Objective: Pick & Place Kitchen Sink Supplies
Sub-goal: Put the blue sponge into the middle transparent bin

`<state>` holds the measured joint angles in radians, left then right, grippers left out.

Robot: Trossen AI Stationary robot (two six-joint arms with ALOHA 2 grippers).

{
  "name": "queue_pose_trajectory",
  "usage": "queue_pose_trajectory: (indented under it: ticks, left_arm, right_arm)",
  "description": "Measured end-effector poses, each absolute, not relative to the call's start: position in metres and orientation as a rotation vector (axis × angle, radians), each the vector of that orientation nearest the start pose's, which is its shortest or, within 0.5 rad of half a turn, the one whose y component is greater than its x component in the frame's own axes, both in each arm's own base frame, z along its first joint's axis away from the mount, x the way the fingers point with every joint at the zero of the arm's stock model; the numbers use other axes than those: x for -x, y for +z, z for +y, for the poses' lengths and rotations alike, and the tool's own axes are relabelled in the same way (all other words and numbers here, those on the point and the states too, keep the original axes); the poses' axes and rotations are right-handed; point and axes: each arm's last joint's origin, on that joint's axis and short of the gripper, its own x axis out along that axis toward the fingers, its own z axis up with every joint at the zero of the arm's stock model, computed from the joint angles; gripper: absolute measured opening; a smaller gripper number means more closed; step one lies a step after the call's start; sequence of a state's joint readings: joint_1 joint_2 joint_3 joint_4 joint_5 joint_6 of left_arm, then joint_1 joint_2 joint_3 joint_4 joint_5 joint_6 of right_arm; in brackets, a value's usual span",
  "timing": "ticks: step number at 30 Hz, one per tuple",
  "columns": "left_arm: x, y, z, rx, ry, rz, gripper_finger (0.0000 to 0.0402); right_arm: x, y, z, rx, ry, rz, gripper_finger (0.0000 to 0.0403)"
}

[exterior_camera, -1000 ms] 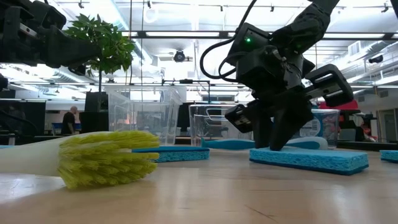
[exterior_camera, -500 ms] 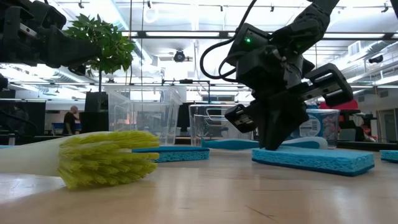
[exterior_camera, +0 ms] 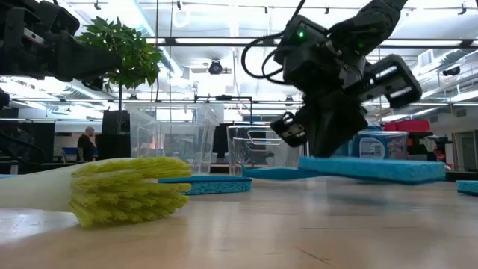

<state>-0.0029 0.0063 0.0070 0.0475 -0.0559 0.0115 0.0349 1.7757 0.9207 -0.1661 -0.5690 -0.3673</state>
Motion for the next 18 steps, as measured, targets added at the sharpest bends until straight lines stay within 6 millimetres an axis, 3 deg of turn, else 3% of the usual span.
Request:
queue_pose_trajectory:
  ticks: [7,18]
  left_arm:
    - [-0.098,0.17,0.001,-0.01,0.053,-0.048,0.0044]
    - [-0.098,0.17,0.001,-0.01,0.053,-0.048,0.0044]
  right_arm:
    - [-0.324,0.163,0.023,0.058,0.678,0.811,0.0]
    - [-0.311,0.213,0.0,0.029,0.437,0.705,0.0]
